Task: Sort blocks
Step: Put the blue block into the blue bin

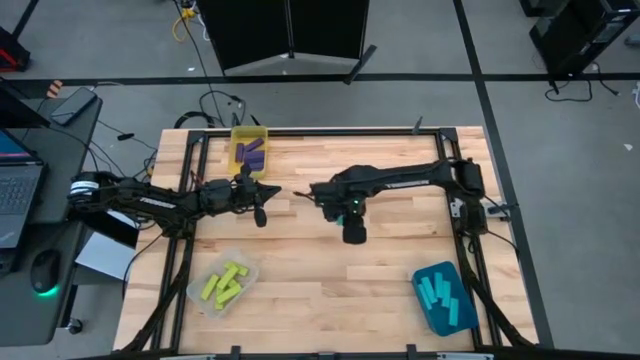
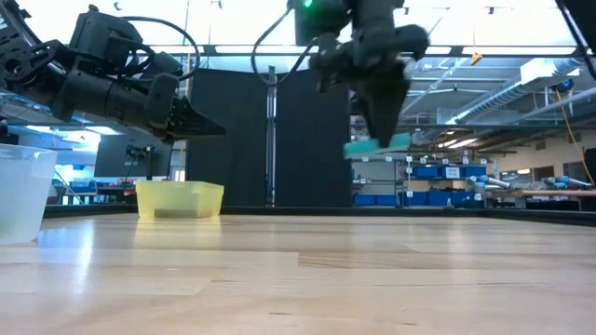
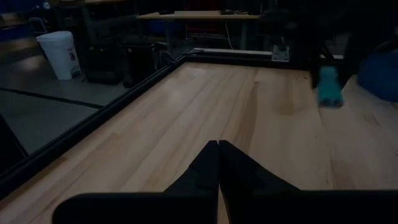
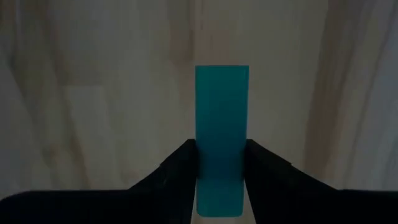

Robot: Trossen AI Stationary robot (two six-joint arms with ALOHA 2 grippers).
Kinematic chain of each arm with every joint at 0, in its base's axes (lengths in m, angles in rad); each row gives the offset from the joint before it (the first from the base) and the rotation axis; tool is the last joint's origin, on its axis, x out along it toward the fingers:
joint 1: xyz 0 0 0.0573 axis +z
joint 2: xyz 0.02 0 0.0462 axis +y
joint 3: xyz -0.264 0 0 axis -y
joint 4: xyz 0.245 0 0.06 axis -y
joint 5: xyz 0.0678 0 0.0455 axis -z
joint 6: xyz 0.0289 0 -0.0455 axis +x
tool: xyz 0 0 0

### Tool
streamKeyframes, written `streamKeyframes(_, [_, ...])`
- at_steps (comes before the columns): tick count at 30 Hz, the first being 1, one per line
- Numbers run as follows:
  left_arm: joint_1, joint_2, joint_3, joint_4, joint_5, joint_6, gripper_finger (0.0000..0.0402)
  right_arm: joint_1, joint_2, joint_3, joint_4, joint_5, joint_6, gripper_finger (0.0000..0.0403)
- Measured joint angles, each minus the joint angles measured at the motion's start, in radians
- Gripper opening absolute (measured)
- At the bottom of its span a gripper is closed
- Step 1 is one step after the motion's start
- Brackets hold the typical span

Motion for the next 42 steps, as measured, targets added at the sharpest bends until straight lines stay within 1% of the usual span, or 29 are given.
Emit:
streamKeyframes(3, [0.000,0.000,0.000,0.000,0.000,0.000,0.0016,0.042,-0.044,-0.032,-0.036,-0.002,0.092,0.0122])
streamKeyframes(5, [0.000,0.000,0.000,0.000,0.000,0.000,0.0016,0.073,-0.089,-0.076,-0.041,-0.026,0.162,0.0122])
streamKeyframes(8, [0.000,0.000,0.000,0.000,0.000,0.000,0.0016,0.124,-0.170,-0.153,-0.043,-0.034,0.282,0.0121])
streamKeyframes(12, [0.000,0.000,0.000,0.000,0.000,0.000,0.0016,0.200,-0.296,-0.271,-0.039,-0.034,0.506,0.0121])
streamKeyframes(14, [0.000,0.000,0.000,-0.001,-0.003,-0.002,0.0016,0.250,-0.365,-0.325,-0.039,-0.036,0.650,0.0121])
streamKeyframes(17, [-0.002,0.000,0.000,-0.004,-0.019,-0.032,0.0016,0.349,-0.472,-0.408,-0.017,-0.078,0.907,0.0121])
streamKeyframes(22, [-0.004,0.000,0.000,-0.013,-0.021,-0.051,0.0016,0.581,-0.634,-0.543,0.114,-0.082,1.413,0.0121])
streamKeyframes(25, [-0.004,0.000,0.000,-0.010,-0.022,-0.051,0.0016,0.717,-0.680,-0.636,0.173,-0.027,1.714,0.0121])
streamKeyframes(27, [-0.004,0.000,0.000,-0.006,-0.026,-0.051,0.0016,0.780,-0.692,-0.698,0.211,-0.015,1.866,0.0122])
streamKeyframes(29, [-0.004,0.000,0.000,-0.006,-0.027,-0.052,0.0016,0.826,-0.693,-0.765,0.243,-0.014,1.984,0.0122])
streamKeyframes(32, [-0.004,0.000,0.000,-0.006,-0.028,-0.068,0.0016,0.864,-0.693,-0.848,0.330,-0.014,2.101,0.0122])
streamKeyframes(37, [-0.004,0.000,0.000,-0.005,-0.029,-0.069,0.0016,0.883,-0.693,-0.951,0.484,-0.004,2.195,0.0122])
streamKeyframes(42, [-0.004,0.000,0.000,-0.005,-0.029,-0.069,0.0016,0.883,-0.693,-0.987,0.501,0.005,2.218,0.0122])
